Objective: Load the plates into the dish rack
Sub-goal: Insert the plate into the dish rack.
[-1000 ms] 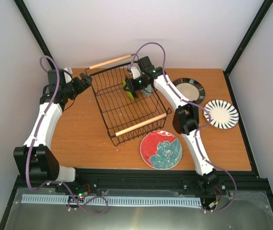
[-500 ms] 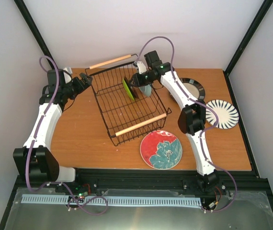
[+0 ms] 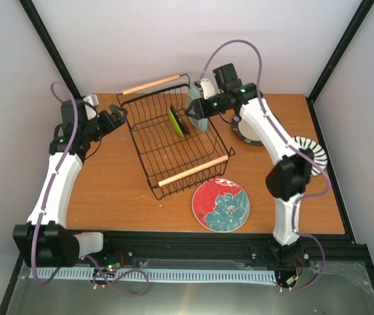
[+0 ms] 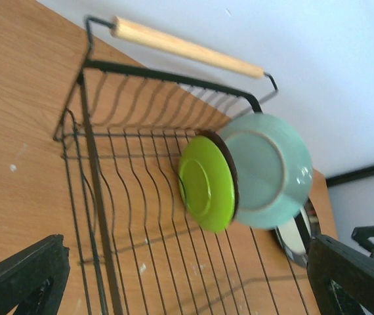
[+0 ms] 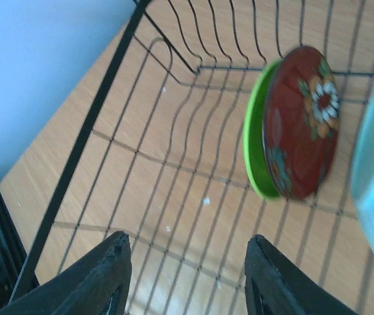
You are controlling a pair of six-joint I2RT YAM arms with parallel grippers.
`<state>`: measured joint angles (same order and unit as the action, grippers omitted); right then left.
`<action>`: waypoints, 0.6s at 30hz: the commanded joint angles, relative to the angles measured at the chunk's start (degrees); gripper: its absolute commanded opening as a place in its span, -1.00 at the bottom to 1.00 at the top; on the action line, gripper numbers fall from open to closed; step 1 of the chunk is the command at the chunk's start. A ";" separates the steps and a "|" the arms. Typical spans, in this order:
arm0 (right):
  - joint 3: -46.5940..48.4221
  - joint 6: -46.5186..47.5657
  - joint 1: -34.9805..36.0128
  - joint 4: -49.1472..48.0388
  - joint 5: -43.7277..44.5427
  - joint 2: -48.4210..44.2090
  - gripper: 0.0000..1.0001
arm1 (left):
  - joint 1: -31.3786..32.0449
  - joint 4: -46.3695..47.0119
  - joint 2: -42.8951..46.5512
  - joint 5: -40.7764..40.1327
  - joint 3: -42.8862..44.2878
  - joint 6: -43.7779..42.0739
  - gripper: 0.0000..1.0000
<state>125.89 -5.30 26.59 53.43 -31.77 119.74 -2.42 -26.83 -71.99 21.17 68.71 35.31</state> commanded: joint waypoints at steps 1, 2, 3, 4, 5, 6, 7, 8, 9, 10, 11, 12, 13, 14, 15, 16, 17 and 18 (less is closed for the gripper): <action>-12.03 2.21 -0.98 1.17 7.45 -12.90 0.02 | 4.77 -5.49 5.01 0.15 -2.06 -3.03 1.00; -14.91 2.22 -1.11 1.49 9.01 -15.33 0.04 | 5.71 -6.40 5.82 0.37 -3.17 -2.40 0.99; -17.74 2.32 -1.41 1.73 9.73 -17.54 0.05 | 6.19 -6.99 6.94 0.52 -4.70 -1.65 0.99; -20.88 2.34 -1.82 1.75 10.40 -19.86 0.06 | 6.50 -7.08 8.23 0.26 -6.74 -1.00 0.99; -23.62 2.02 -2.26 1.71 11.63 -21.97 0.07 | 6.54 -7.06 9.29 -0.59 -8.90 -0.34 0.99; -26.78 1.75 -3.25 1.39 12.21 -24.65 0.07 | 6.49 -7.08 9.93 -1.62 -10.80 0.19 0.99; -29.53 1.26 -4.07 0.81 12.26 -26.27 0.07 | 6.40 -7.39 9.78 -2.81 -11.55 0.19 1.00; -32.05 0.12 -5.02 0.24 12.43 -27.46 0.07 | 6.38 -7.90 8.87 -3.65 -11.35 -0.02 0.99; -32.77 -0.43 -5.80 0.11 12.63 -28.22 0.07 | 6.37 -8.27 7.52 -4.06 -10.70 -0.06 1.00; -33.25 -1.03 -6.34 0.40 13.04 -28.49 0.08 | 6.34 -8.70 6.05 -4.19 -9.73 -0.26 0.99; -32.86 -1.41 -6.59 1.00 13.99 -28.18 0.08 | 6.31 -9.19 4.41 -4.54 -8.47 -0.52 0.99; -32.16 -1.10 -6.63 1.66 15.37 -27.45 0.09 | 6.24 -9.58 2.98 -5.18 -7.41 -0.77 1.00; -31.32 -0.52 -6.65 2.42 16.53 -26.40 0.09 | 6.13 -10.18 1.83 -6.12 -6.20 -1.26 0.99; -30.46 0.04 -6.64 2.84 17.92 -25.36 0.09 | 6.10 -10.26 0.96 -7.16 -5.44 -1.74 0.99; -29.71 0.76 -6.65 3.00 19.43 -24.32 0.09 | 5.84 -9.86 0.33 -7.34 -4.94 -2.19 0.99; -29.02 1.51 -6.56 2.88 20.64 -23.42 0.08 | 5.62 -9.24 -0.26 -7.48 -4.41 -2.44 0.99; -28.17 2.03 -6.53 2.71 22.02 -22.40 0.08 | 5.61 -8.62 -0.84 -7.49 -4.11 -2.68 0.99; -27.20 2.76 -6.47 2.55 22.81 -21.30 0.06 | 5.63 -8.25 -1.74 -7.60 -3.72 -2.82 0.99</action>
<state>95.39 -4.93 19.90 55.81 -15.16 95.13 3.66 -35.73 -72.42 15.77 60.82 34.41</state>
